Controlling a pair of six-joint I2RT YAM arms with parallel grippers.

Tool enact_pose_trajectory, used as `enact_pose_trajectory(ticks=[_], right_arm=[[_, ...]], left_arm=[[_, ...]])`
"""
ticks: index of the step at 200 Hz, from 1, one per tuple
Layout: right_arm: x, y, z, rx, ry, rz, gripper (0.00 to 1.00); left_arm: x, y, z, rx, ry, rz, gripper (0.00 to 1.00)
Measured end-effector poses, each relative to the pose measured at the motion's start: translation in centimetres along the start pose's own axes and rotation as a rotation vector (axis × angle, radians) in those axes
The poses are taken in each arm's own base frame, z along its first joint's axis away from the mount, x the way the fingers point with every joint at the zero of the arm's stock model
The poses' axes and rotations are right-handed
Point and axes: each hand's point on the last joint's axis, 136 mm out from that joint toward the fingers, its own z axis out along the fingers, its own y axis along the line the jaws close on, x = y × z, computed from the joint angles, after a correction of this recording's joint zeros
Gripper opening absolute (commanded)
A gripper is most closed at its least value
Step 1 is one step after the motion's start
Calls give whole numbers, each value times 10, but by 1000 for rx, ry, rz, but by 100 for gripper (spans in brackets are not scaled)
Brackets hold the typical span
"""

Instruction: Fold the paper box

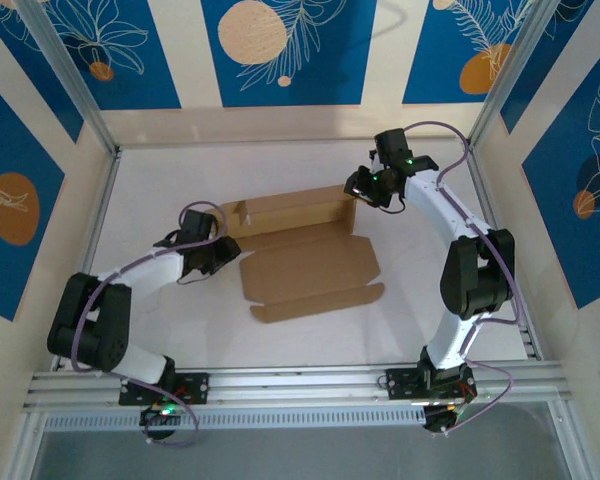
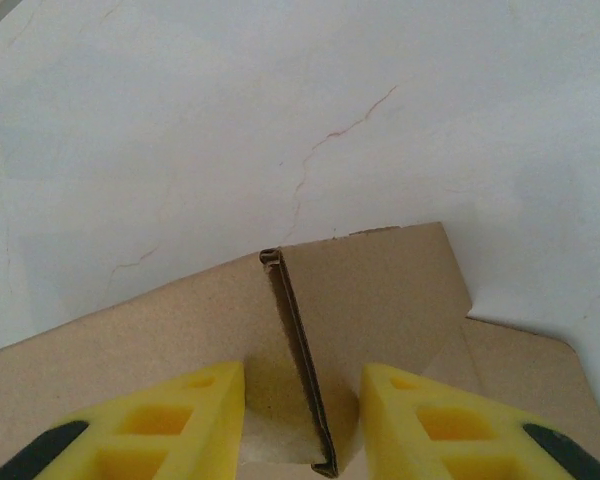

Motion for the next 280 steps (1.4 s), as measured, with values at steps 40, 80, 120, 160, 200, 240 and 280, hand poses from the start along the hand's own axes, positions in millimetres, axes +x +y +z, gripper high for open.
enact_pose_trajectory(ticks=[40,80,120,160,200,240,280], right_arm=[[1,1,0,-1,1,-2,37],[2,2,1,-2,3,-12,36],[2,2,1,-3,4,-22,36],[3,3,1,-8,9,-29,36],[3,3,1,-8,9,-36,36],[3,3,1,-8,10,-36,36],[4,2,1,-7,14,-41,36]], left_arm=[[-13,5,27,-14,-57,-1,54],[-17,2,32,-6,-71,5,56],[-22,-6,38,31,-84,72,56],[-36,-27,49,130,-143,143,49],[-54,-42,48,209,-259,183,41],[-54,-28,48,197,-317,165,51],[-63,-25,47,172,-334,127,63]])
